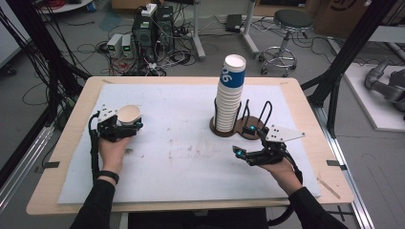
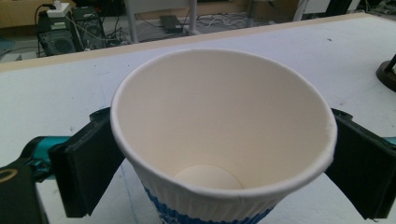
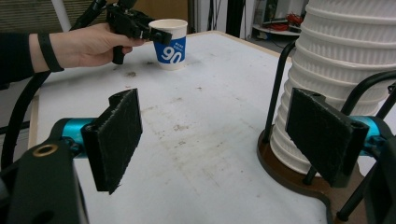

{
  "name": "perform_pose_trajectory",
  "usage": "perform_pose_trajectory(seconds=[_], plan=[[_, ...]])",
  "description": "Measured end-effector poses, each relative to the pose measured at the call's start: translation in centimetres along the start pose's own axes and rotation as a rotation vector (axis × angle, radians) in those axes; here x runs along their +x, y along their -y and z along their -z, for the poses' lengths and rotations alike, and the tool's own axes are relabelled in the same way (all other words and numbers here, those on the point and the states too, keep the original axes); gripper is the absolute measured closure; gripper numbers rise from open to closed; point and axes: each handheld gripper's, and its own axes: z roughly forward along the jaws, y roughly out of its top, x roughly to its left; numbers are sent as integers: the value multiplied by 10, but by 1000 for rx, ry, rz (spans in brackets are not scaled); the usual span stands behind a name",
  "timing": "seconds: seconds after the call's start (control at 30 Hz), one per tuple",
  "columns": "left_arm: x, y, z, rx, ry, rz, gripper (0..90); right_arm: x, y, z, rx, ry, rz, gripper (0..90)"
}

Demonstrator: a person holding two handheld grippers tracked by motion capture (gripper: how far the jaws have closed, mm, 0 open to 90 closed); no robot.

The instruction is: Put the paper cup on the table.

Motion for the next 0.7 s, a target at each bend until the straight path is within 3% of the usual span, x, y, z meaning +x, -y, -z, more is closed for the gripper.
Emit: perform_pose_trajectory(seconds=[0.2,0.37,0.5,0.57,0.7], plan=[[-2,-2,9,12,-33,18,59,0,0,-1,-3,-2,3,193],[-3,-2,20,15,-27,46,59,-1,0,0,-5,-2,-1,193],[-4,-5,31,18,-39,40,60,-2,0,1,-9,0,-8,193],[-6,-7,35,31,-66,28,60,-3,0,1,-13,0,-9,192],[-11,-9,45,25,-58,23,60,-5,0,1,-12,-1,-17,193]])
